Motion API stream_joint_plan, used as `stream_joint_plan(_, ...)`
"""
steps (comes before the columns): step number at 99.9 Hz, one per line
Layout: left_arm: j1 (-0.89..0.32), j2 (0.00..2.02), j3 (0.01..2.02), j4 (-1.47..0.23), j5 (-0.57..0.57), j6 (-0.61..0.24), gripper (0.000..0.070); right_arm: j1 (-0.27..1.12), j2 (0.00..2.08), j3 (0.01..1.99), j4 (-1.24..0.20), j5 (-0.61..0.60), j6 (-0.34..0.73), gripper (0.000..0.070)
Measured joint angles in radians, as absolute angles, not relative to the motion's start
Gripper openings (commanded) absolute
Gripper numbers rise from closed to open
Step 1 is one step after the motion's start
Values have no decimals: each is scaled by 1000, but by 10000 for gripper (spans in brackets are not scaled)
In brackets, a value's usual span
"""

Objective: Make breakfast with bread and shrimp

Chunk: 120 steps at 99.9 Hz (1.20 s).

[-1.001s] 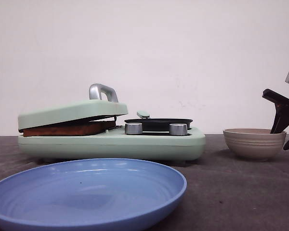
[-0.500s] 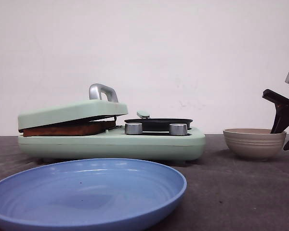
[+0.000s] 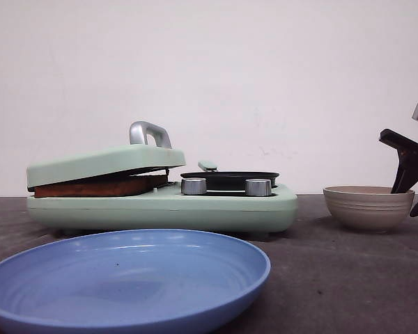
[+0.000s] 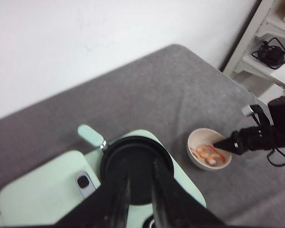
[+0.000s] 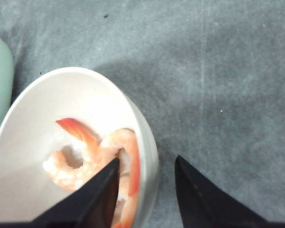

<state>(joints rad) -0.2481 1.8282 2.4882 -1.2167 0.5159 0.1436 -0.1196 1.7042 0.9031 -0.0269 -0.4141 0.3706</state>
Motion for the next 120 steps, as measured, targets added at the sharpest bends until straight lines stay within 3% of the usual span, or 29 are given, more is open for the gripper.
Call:
stream_joint_plan(41,-240,1732,2205,-1100,551,159,4,-120,1779,914,4,-429,373,226)
stream_joint_plan(62,-215,1494,1882,-861,546,136,4,-120,1782,918,9,-423,374,222)
stream_joint_plan(76,-176,1355,1633,-704,545,92,4,-120,1783,918,7,-424,374,93)
stream_joint_plan(88,-153,1295,1493,-677,541,67,3,-120,1783,918,10,-438,376,6)
stream_joint_plan(103,-136,1230,1407,-665,540,61,3,-120,1782,925,14,-450,384,4)
stream_joint_plan(120,-114,1112,1246,-542,540,49,3,-120,1782,925,17,-464,394,4)
